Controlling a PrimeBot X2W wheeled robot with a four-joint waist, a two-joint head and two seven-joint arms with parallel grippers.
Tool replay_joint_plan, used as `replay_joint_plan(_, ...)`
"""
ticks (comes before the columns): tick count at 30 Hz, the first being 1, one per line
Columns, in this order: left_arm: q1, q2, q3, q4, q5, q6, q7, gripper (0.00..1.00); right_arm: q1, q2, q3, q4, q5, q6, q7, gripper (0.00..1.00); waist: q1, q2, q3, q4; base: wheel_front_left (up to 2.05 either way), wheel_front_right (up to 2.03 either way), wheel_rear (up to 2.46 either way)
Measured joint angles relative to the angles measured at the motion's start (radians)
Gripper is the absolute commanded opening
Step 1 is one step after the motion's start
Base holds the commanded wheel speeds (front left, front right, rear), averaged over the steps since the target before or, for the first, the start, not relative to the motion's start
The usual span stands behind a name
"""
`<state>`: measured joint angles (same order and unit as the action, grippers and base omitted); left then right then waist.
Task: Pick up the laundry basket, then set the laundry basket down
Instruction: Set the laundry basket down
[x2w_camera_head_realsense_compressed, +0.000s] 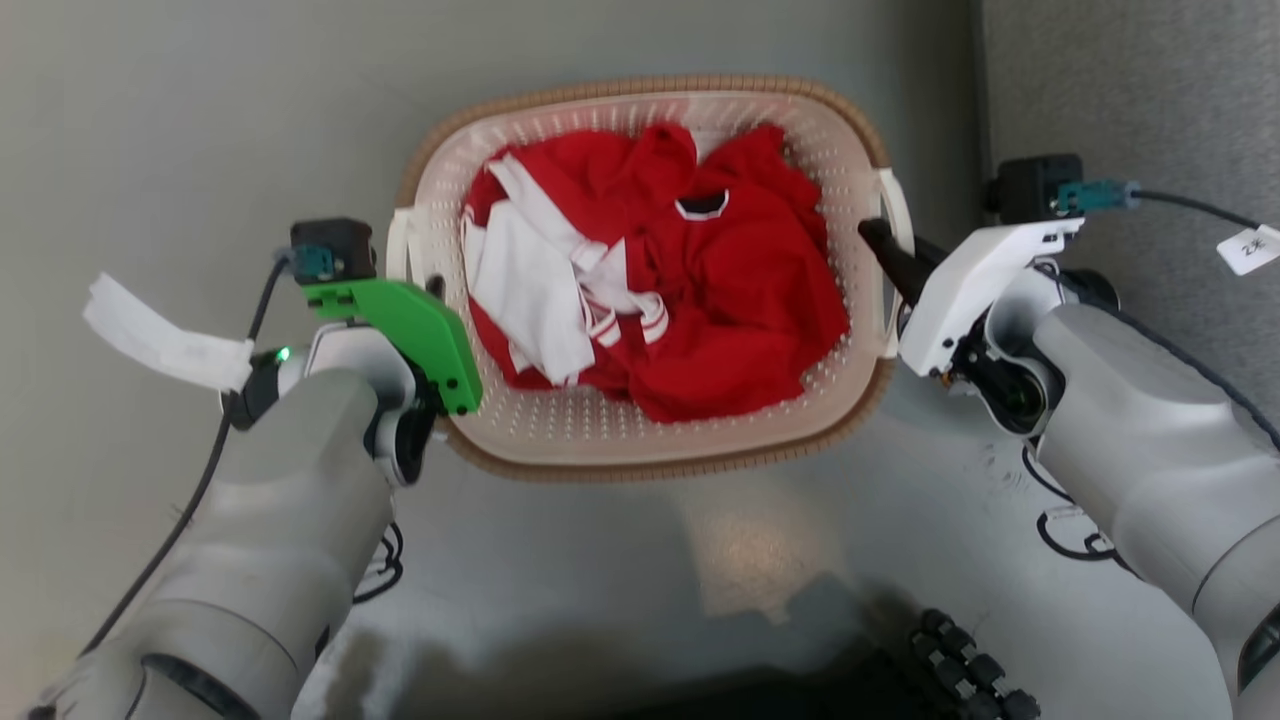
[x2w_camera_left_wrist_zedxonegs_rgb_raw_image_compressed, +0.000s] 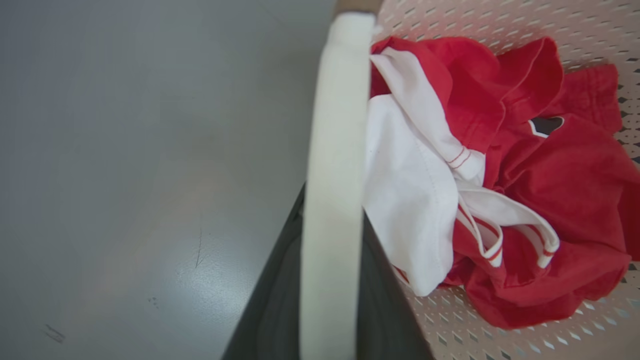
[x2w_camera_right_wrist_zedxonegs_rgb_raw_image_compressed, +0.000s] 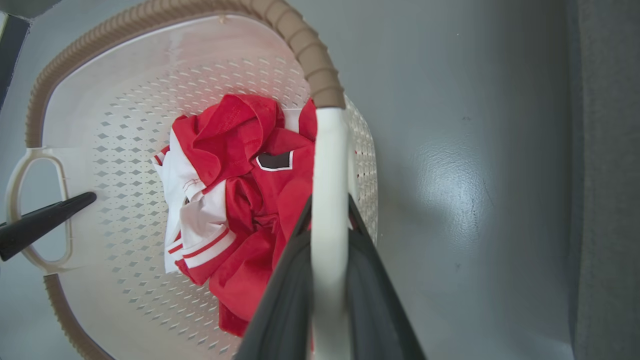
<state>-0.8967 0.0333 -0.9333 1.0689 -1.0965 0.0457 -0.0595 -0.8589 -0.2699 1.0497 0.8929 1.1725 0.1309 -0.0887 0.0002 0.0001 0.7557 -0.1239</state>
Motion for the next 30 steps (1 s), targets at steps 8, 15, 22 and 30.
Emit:
replay_joint_plan(8, -0.052, 0.001, -0.012, 0.015, 0.012, 0.013, -0.014, 0.0, -0.028, -0.004, 0.0, -0.012, 0.008, 0.0, -0.037, 0.0, 0.0, 0.0, 0.082, 0.003, 0.0, 0.0, 0.0)
replay_joint_plan(15, -0.073, 0.001, -0.018, 0.023, 0.012, 0.022, -0.031, 0.0, -0.045, -0.001, 0.005, -0.013, 0.018, 0.0, -0.061, 0.0, 0.0, 0.0, 0.139, 0.001, 0.0, 0.0, 0.0)
replay_joint_plan(22, -0.104, 0.004, -0.025, 0.027, 0.015, 0.03, -0.057, 0.0, -0.067, -0.002, 0.011, -0.013, 0.037, -0.001, -0.082, 0.0, -0.0002, 0.0, 0.179, -0.007, 0.0, 0.0, 0.0)
replay_joint_plan(30, -0.118, 0.001, -0.032, 0.032, 0.015, 0.033, -0.064, 1.0, -0.083, 0.001, 0.024, -0.01, 0.049, -0.002, -0.101, 0.24, 0.0, 0.0, 0.198, -0.013, 0.0, 0.0, 0.0)
